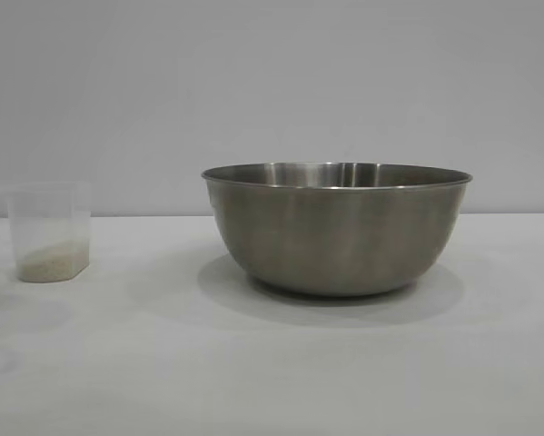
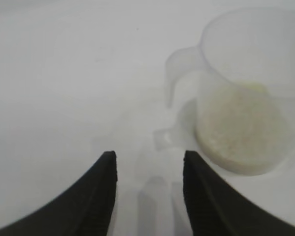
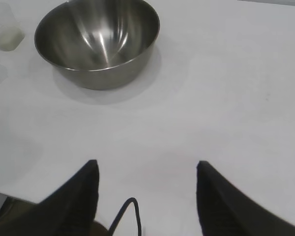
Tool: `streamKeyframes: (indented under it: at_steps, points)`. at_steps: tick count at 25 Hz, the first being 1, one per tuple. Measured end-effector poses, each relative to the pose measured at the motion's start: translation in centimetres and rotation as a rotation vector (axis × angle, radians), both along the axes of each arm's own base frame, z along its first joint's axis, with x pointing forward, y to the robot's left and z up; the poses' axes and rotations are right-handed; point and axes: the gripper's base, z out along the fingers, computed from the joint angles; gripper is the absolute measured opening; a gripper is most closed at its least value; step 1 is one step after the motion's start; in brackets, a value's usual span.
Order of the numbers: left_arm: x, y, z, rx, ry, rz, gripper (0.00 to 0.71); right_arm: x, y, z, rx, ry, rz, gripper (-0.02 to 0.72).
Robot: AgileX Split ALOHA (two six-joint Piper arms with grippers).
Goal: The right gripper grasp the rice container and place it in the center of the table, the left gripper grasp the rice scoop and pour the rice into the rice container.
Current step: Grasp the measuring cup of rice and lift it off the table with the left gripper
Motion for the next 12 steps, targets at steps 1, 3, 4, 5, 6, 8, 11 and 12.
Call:
streamKeyframes:
  at_steps: [1,3,4,5,6,8,11,12]
  points:
    - [0.3,-0.1,0.0,0.001,-0.007,-0.001,0.266,0.0,0.0,0.0,0.000,0.000,0.000,0.393]
    - [0.8,-0.2,-0.1,0.000,-0.013,-0.001,0.266,0.0,0.0,0.0,0.000,0.000,0.000,0.393]
    - [1.1,-0.2,-0.1,0.002,-0.021,-0.003,0.266,0.0,0.0,0.0,0.000,0.000,0.000,0.393]
    - [1.3,-0.3,-0.2,0.005,-0.024,-0.002,0.266,0.0,0.0,0.0,0.000,0.000,0.000,0.393]
    - [1.6,-0.3,-0.2,0.010,-0.031,-0.003,0.266,0.0,0.0,0.0,0.000,0.000,0.000,0.393]
    - [2.2,-0.4,-0.2,0.017,-0.046,0.002,0.266,0.0,0.0,0.0,0.000,0.000,0.000,0.393]
    - [2.9,-0.5,-0.1,0.029,-0.067,0.000,0.266,0.0,0.0,0.0,0.000,0.000,0.000,0.393]
    - [3.2,-0.6,0.1,0.027,-0.076,0.001,0.266,0.0,0.0,0.0,0.000,0.000,0.000,0.393]
